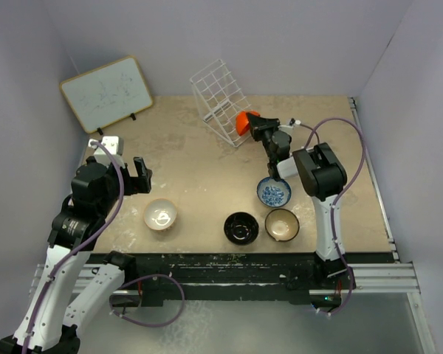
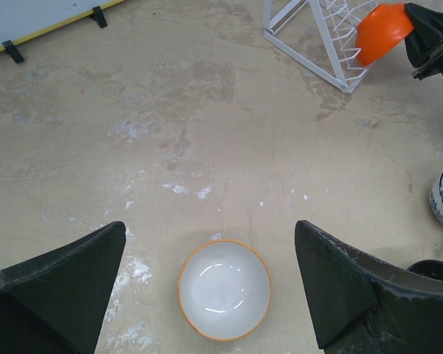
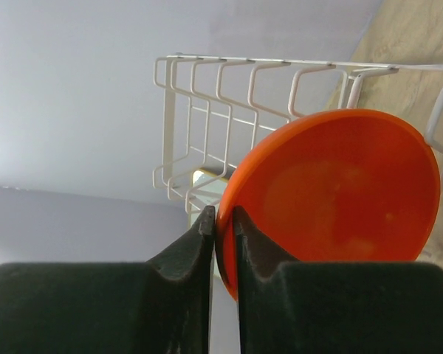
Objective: Load the bowls into the dish rack
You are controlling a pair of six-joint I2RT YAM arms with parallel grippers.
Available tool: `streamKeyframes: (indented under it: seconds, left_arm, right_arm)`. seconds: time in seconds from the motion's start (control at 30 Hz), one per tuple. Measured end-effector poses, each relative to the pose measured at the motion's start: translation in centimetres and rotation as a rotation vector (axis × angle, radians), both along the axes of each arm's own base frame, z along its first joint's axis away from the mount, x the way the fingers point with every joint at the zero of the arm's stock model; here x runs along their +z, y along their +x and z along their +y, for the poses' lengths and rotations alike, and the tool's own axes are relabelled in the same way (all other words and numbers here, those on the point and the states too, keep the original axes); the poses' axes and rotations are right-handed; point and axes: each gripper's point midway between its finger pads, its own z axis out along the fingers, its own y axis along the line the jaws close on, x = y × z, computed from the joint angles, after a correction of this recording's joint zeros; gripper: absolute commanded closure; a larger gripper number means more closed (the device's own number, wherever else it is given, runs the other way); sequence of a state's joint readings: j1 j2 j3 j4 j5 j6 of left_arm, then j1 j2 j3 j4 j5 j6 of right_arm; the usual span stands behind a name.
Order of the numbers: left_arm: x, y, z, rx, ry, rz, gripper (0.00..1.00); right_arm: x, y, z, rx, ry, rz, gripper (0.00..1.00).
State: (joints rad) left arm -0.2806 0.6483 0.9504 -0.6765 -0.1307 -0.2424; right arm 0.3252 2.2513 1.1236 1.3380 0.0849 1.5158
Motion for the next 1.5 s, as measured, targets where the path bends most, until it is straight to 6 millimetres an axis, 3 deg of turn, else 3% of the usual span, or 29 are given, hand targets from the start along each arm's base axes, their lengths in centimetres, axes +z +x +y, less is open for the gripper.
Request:
streamKeyframes:
  seconds: [0.13,0.43,0.73,0.9,1.1,1.37,1.5]
  left_arm:
    - [0.0,0.0,0.0,0.000,0.000,0.000,0.01]
    - [-0.1,0.0,0.0,0.000,0.000,0.002,0.01]
    - [-0.3,0.0,0.0,0.000,0.001,0.006,0.01]
    - [-0.3,0.0,0.0,0.000,0.001,0.006,0.01]
    - [-0.3,0.0,0.0,-0.001,0.001,0.006,0.01]
    - [-0.3,0.0,0.0,0.000,0.001,0.008,0.01]
    - [-0.3,0.0,0.0,0.001,0.002,0.008,0.01]
  right_arm:
    - [-0.6,-0.2,0.2,0.019,0.026,-0.001,0.60]
    - [-3.5,-1.4,0.1,0.031,0.017,0.079,0.57]
    - [-3.4,-2.0,0.4,0.056,0.000,0.126,0.44]
    - [-3.1,-2.7,0.5,0.077,-0.025,0.162,0.33]
    - [-2.3,-4.0,0.1,0.094,-0.059,0.174,0.30]
    - [-4.5,-6.3,-0.9,0.120,-0.121,0.256,0.30]
    - [-3.1,-8.6,-1.4,0.139,-0.174,0.256,0.28]
